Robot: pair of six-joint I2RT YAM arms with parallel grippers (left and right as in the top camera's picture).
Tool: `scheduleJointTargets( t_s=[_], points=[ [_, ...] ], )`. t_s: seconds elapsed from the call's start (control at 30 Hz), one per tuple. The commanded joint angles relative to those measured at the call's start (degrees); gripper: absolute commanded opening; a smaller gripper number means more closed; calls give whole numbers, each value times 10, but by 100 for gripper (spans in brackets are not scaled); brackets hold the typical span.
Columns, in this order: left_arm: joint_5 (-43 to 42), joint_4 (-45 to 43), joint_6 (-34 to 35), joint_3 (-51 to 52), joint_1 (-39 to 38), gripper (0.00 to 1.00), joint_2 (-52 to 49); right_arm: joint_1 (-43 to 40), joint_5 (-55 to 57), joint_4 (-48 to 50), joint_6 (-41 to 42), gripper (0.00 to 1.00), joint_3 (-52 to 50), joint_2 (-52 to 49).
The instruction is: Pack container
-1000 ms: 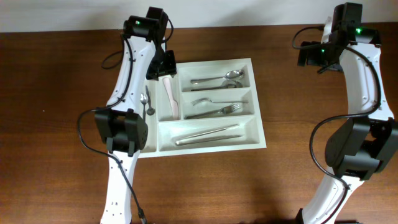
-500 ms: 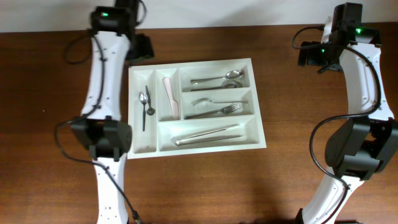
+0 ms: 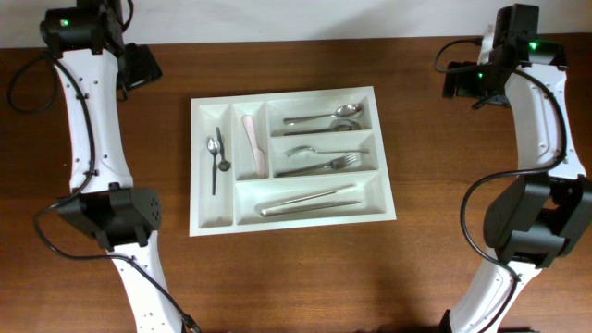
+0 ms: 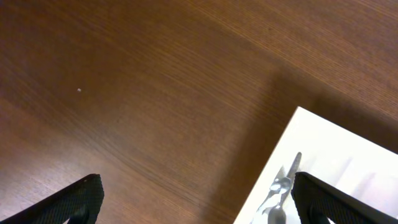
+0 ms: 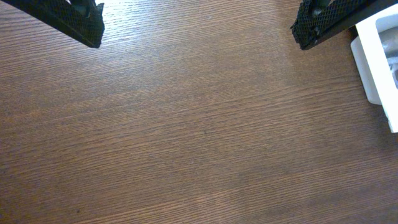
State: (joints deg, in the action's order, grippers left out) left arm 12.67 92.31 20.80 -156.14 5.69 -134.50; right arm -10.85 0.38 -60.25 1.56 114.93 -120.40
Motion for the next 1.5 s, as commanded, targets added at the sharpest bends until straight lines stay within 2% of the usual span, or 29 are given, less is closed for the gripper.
scheduleJointTargets(
  t_s=[0.0,0.4,0.6,0.73,0.87,1.03,1.1,1.17,1.27,1.43,1.47],
  points=[
    [-2,1,2,2,-1,99,17,-1,1,0,4,99,-1,10],
    [6,3,2,2,-2,99,17,-1,1,0,4,99,-1,10],
    [2,31,2,2,-3,99,19,-1,1,0,4,99,-1,10],
    [2,22,37,3,-7,99,77,-1,1,0,4,99,-1,10],
    [2,-60,55,28,-7,99,183,-1,1,0,4,99,-1,10],
    [30,-197,52,205,-7,99,352,-1,1,0,4,99,-1,10],
    [43,-298,32,373,-7,99,463,-1,1,0,4,99,-1,10],
    [43,-366,21,479,-7,99,530,-1,1,0,4,99,-1,10],
    [45,-505,18,749,-7,99,698,-1,1,0,4,99,-1,10],
    [29,-598,17,981,-7,99,852,-1,1,0,4,98,-1,10],
    [6,-643,-7,1062,-7,99,909,-1,1,0,4,99,-1,10]
  ],
)
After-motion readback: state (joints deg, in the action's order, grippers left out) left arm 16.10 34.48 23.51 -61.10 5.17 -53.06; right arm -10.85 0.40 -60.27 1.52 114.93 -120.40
